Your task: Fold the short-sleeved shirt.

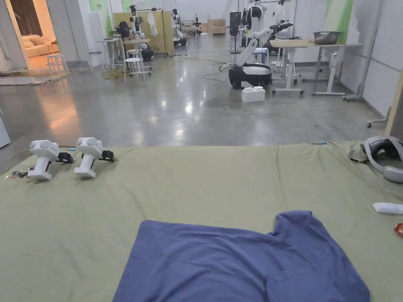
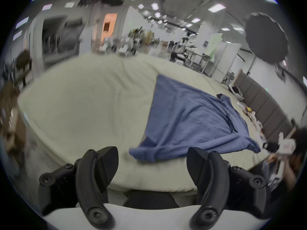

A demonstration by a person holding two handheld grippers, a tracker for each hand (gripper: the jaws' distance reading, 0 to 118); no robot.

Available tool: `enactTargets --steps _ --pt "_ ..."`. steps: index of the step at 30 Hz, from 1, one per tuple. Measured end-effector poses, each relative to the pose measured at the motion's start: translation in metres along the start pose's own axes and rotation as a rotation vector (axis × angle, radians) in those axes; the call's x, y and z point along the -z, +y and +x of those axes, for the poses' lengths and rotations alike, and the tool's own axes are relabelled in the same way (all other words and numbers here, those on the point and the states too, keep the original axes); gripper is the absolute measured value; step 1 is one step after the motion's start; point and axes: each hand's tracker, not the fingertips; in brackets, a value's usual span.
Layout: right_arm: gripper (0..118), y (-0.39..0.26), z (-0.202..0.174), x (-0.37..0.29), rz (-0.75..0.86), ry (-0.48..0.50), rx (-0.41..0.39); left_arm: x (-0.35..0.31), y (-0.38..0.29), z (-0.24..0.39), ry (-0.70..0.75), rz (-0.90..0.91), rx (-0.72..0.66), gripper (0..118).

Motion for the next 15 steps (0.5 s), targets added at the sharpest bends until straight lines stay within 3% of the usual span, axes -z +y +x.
enactTargets --steps 2,5,8,10,12,15 --pt "94 0.004 -0.012 -0.028 0.088 0.02 0.001 -0.029 0.016 0.026 0.037 0.114 0.115 95" --pt "94 0.009 -0.037 -0.071 0.235 0.007 0.002 -0.079 0.038 0.064 0.014 0.309 0.167 96" --pt "94 0.015 -0.068 -0.112 0.39 0.027 -0.06 -0.122 0.054 0.101 0.004 0.494 0.229 96" --pt "94 0.02 -0.086 -0.136 0.497 0.025 -0.101 -0.142 0.061 0.122 0.022 0.571 0.294 96" --pt "94 0.027 -0.097 -0.155 0.581 0.083 -0.138 -0.152 0.064 0.137 0.053 0.617 0.339 96" --pt "91 0.039 -0.109 -0.173 0.637 0.13 -0.133 -0.163 0.069 0.155 0.087 0.628 0.358 96"
